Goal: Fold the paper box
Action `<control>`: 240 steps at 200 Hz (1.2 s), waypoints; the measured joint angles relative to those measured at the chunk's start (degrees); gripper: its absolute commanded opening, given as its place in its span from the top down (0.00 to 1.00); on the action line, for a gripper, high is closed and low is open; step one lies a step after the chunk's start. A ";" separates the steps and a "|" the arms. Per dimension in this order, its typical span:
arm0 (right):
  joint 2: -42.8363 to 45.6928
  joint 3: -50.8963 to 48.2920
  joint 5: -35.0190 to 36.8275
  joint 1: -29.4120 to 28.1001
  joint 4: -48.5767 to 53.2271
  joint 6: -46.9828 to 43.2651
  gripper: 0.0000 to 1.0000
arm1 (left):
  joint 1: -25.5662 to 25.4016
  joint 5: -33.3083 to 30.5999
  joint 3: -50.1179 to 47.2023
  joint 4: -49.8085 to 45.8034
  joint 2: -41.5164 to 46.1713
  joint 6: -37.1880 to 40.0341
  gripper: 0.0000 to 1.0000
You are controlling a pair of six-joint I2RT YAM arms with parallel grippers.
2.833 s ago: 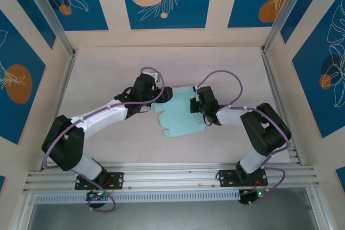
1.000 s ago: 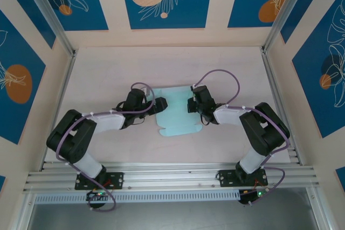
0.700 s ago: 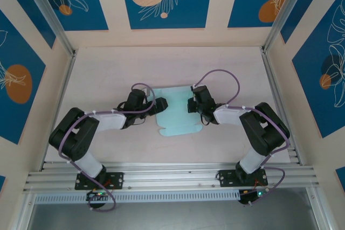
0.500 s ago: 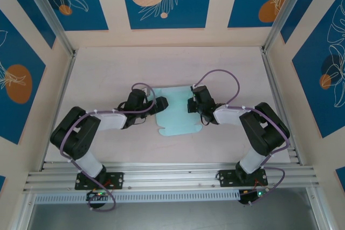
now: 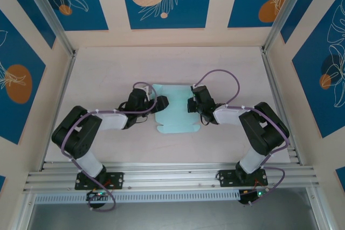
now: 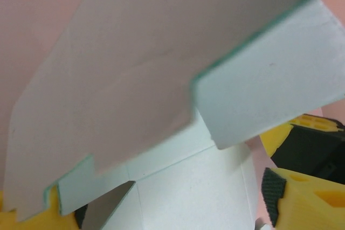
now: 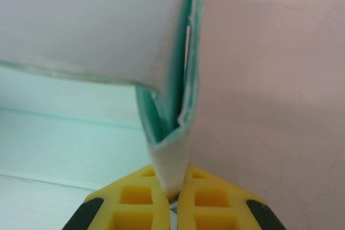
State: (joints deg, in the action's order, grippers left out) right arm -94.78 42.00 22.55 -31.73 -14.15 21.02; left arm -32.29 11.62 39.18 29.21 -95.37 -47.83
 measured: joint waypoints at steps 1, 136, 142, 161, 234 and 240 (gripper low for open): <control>0.00 0.00 0.00 0.00 0.00 0.00 0.92 | -0.02 0.00 0.00 0.13 -0.04 -0.13 0.22; -0.39 0.17 0.07 -0.20 -0.96 0.42 0.92 | -0.61 -4.66 0.68 -3.30 3.17 2.95 0.19; -0.39 0.24 0.07 -0.22 -0.96 0.42 0.92 | -0.61 -4.68 0.68 -3.37 3.17 2.95 0.19; -0.66 0.42 0.20 -0.26 -1.07 0.42 0.92 | -0.61 -5.07 0.59 -3.58 3.45 2.97 0.19; -1.14 1.27 0.37 -0.83 -0.98 0.37 0.92 | -0.61 -6.25 -0.11 -4.28 5.29 3.21 0.20; -1.29 1.40 0.59 -0.98 -0.87 0.37 0.92 | -0.61 -6.12 -0.11 -4.13 5.27 3.19 0.22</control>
State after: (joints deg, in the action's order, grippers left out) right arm -96.07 43.40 23.14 -32.71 -15.03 21.39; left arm -32.91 5.50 39.07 25.08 -90.11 -44.64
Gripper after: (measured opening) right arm 0.081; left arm 0.804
